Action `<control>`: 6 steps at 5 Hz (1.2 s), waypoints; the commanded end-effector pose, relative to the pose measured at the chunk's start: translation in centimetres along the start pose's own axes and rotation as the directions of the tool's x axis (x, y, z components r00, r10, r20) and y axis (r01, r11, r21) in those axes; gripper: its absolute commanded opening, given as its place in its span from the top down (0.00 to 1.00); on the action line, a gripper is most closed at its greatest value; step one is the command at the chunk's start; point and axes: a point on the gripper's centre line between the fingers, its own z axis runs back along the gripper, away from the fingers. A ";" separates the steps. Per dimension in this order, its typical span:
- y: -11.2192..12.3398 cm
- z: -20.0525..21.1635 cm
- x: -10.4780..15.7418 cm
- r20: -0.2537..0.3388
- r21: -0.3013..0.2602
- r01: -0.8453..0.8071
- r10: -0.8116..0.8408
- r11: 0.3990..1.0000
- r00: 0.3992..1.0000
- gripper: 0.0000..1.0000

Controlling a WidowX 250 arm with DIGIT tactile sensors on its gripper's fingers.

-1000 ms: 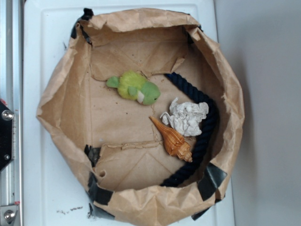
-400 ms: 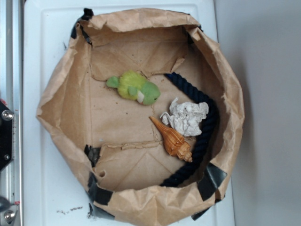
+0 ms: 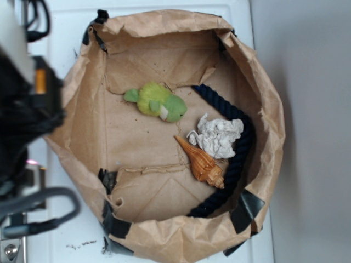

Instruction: Grab the green animal.

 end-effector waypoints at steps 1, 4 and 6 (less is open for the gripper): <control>1.0 -3.0 2.5 0.090 0.044 0.138 -0.142 0.989 0.986 0.00; 4.6 -8.3 5.3 -0.011 0.005 0.175 -0.175 0.985 0.985 0.00; 5.3 -8.6 7.5 -0.026 -0.023 0.125 -0.125 0.992 0.992 0.00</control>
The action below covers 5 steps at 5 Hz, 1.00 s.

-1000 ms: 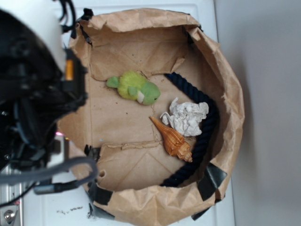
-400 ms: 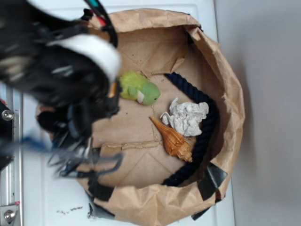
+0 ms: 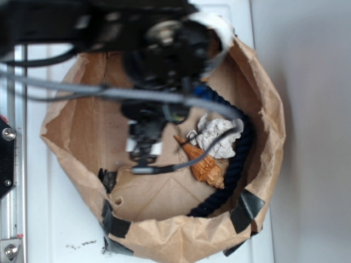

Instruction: Grab the green animal.

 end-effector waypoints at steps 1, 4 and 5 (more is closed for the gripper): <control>0.9 2.1 0.9 0.068 0.026 -0.020 0.019 0.999 0.998 0.00; 2.0 0.8 -0.8 0.044 0.038 0.003 -0.005 0.999 0.999 0.00; 1.8 -2.3 -2.6 0.074 0.096 0.049 -0.056 0.994 0.996 0.00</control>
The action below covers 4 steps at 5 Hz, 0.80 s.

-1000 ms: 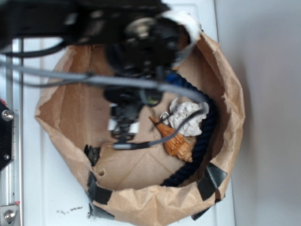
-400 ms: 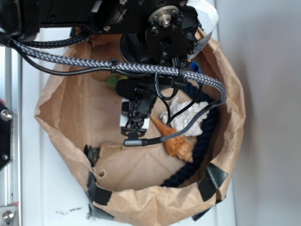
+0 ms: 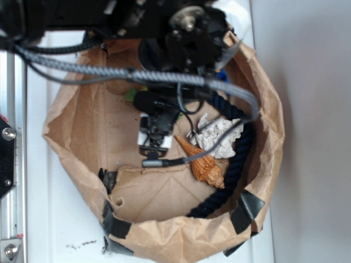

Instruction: Grab the green animal.

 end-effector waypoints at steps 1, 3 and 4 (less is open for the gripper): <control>-0.2 -2.8 -2.2 0.090 0.111 0.045 -0.055 0.993 0.994 0.00; -0.7 -4.8 -2.2 0.099 0.137 0.042 -0.056 0.990 0.993 0.00; -0.7 -5.0 -0.3 0.110 0.145 0.022 -0.038 0.989 0.993 0.00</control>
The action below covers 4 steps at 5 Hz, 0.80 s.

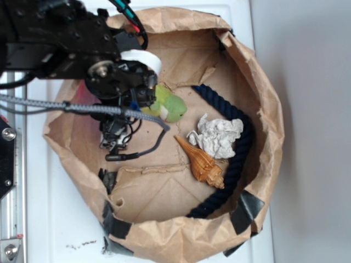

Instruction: Grab the green animal.

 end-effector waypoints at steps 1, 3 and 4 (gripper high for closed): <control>0.5 2.0 3.5 0.027 0.009 -0.016 0.016 1.000 0.999 0.00; 1.6 6.0 5.0 0.032 0.027 -0.082 0.081 0.996 0.996 0.00; 2.3 4.9 5.6 0.029 0.087 -0.100 0.098 0.991 0.995 0.00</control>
